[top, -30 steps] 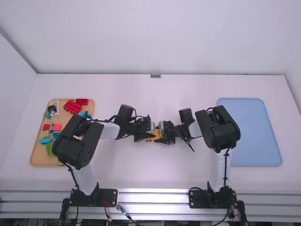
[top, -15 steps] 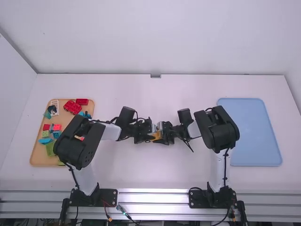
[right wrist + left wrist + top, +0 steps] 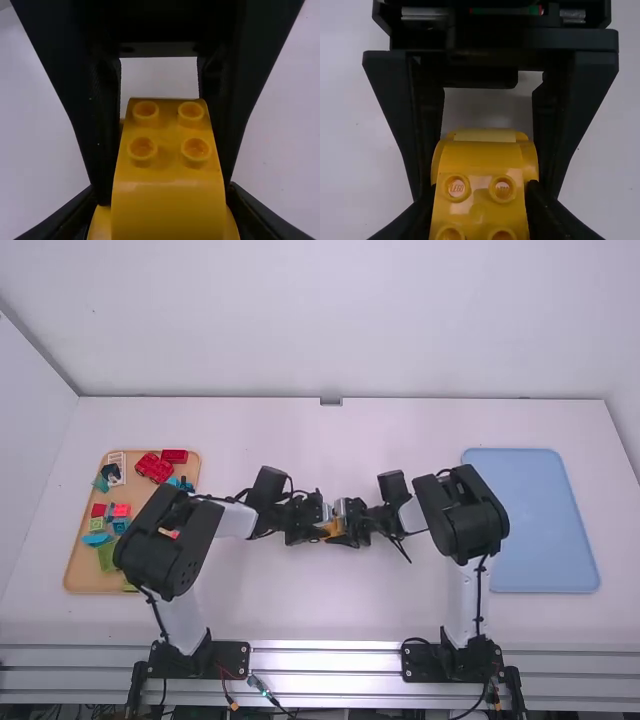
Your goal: Assemble lego blocks to make yellow taxi
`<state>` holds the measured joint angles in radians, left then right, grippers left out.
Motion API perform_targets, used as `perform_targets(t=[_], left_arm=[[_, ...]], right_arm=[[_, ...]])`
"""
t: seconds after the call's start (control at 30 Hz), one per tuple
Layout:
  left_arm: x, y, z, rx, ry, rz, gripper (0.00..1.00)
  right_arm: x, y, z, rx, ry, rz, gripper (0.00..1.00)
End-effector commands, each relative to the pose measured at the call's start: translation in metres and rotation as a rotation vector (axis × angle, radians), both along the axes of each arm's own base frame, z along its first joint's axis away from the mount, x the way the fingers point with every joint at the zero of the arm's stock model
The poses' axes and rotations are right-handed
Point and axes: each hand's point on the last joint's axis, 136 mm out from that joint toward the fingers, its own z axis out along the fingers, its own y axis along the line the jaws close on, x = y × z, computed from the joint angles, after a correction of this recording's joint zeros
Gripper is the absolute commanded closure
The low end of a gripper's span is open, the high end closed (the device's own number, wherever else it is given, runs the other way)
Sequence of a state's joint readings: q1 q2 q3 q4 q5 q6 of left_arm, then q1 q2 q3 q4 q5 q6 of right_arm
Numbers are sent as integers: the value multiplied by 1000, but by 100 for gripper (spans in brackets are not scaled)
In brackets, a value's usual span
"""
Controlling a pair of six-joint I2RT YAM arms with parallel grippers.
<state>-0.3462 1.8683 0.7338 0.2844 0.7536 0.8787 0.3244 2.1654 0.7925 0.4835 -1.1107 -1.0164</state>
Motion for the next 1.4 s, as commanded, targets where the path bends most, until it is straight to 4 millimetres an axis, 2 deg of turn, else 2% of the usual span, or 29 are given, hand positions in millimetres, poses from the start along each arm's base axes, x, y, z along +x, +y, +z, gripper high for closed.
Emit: perform_targets(t=[0.0, 0.13, 0.17, 0.2, 0.27, 0.4, 0.67, 0.73, 0.83, 0.87, 1.0, 1.03, 1.07, 1.13, 1.17, 1.2, 1.27, 1.33, 1.37], left_arm=[[-7, 4, -6, 32, 18, 10, 54], [-7, 7, 0, 33, 15, 18, 51], [-6, 7, 2, 37, 9, 20, 32], [-6, 8, 4, 39, 5, 23, 25], [-3, 11, 12, 33, -13, 28, 1], [9, 22, 32, 17, -60, 71, 1], [26, 59, 88, -25, -137, 195, 1], [32, 73, 107, -57, -128, 278, 1], [37, 92, 124, -86, -121, 366, 1], [39, 100, 129, -93, -120, 398, 1], [43, 112, 132, -94, -124, 432, 1], [45, 114, 131, -93, -127, 438, 1], [45, 114, 131, -93, -127, 438, 1], [47, 113, 128, -85, -135, 437, 1], [50, 114, 126, -76, -142, 448, 1], [51, 115, 126, -73, -142, 451, 1], [56, 119, 123, -55, -164, 475, 1], [59, 123, 122, -41, -186, 496, 1], [62, 126, 120, -31, -208, 514, 1]], right_arm=[[2, 1, -6, -12, 10, -6, 43], [3, 1, -7, -21, 10, -12, 43], [4, 0, -9, -29, 9, -17, 43], [4, 0, -9, -33, 8, -19, 43], [3, -1, -10, -37, 13, -17, 43], [2, -1, -11, -39, 15, -16, 43], [2, -1, -11, -39, 20, -19, 43], [3, -1, -10, -37, 17, -18, 43], [13, 0, -6, -35, 57, -51, 43], [22, -1, -1, -28, 86, -80, 45], [49, -7, 16, -24, 139, -176, 47], [62, -16, 26, -36, 138, -234, 48], [64, -18, 29, -38, 135, -246, 48], [80, -37, 43, -72, 110, -327, 49], [91, -57, 53, -117, 96, -410, 49], [94, -62, 56, -130, 95, -431, 49], [105, -103, 69, -232, 92, -586, 49], [108, -135, 79, -300, 98, -688, 49], [106, -162, 88, -345, 90, -753, 50]])
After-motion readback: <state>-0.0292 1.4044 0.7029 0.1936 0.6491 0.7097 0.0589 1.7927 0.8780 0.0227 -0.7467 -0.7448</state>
